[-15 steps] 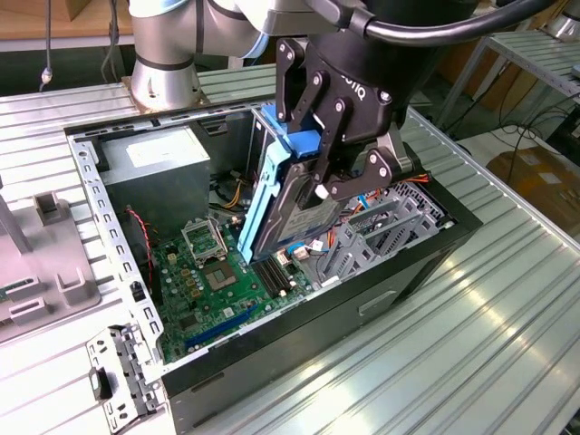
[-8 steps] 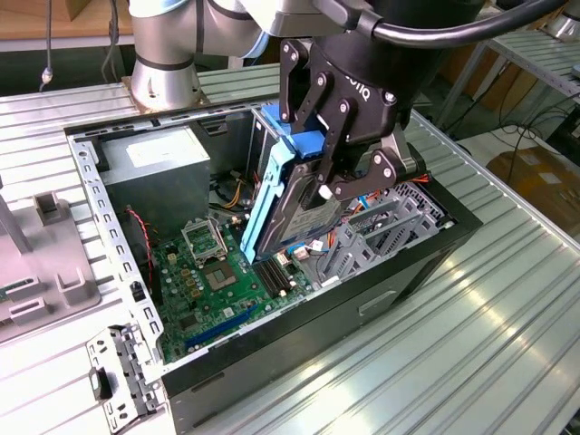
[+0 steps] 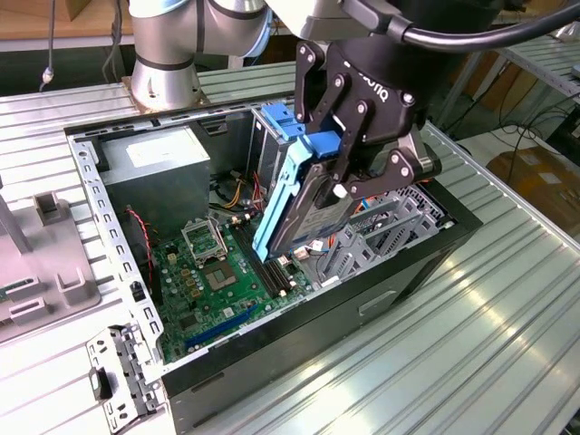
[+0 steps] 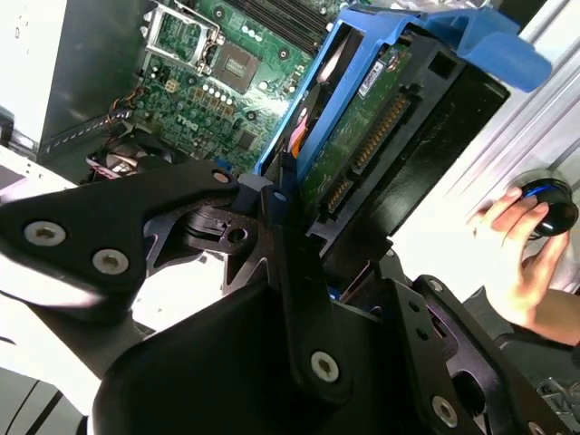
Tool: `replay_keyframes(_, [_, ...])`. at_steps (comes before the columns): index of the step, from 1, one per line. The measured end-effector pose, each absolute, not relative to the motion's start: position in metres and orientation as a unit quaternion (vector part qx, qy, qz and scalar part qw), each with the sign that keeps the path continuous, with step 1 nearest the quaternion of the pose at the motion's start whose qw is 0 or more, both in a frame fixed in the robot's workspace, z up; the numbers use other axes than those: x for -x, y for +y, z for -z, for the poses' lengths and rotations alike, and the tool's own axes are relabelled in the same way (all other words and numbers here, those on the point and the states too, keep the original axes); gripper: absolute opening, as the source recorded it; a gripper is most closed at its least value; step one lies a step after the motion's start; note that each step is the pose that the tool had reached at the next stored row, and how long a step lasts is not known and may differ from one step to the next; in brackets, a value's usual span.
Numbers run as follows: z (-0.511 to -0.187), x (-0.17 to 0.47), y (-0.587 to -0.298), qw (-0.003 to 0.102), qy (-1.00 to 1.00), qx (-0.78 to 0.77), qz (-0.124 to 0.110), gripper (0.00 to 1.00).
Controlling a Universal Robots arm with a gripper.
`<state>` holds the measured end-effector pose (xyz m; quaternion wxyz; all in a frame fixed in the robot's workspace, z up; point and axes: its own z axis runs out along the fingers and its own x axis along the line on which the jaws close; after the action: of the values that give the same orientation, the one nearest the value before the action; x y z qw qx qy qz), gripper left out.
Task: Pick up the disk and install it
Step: 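Pick up the disk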
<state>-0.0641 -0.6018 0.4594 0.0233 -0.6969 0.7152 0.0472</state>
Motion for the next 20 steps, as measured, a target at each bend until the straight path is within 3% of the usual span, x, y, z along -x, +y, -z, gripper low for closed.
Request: replay_keyframes(20, [-0.458, 0.030, -0.607, 0.021, 0.715, 0.697, -0.050, 0.36])
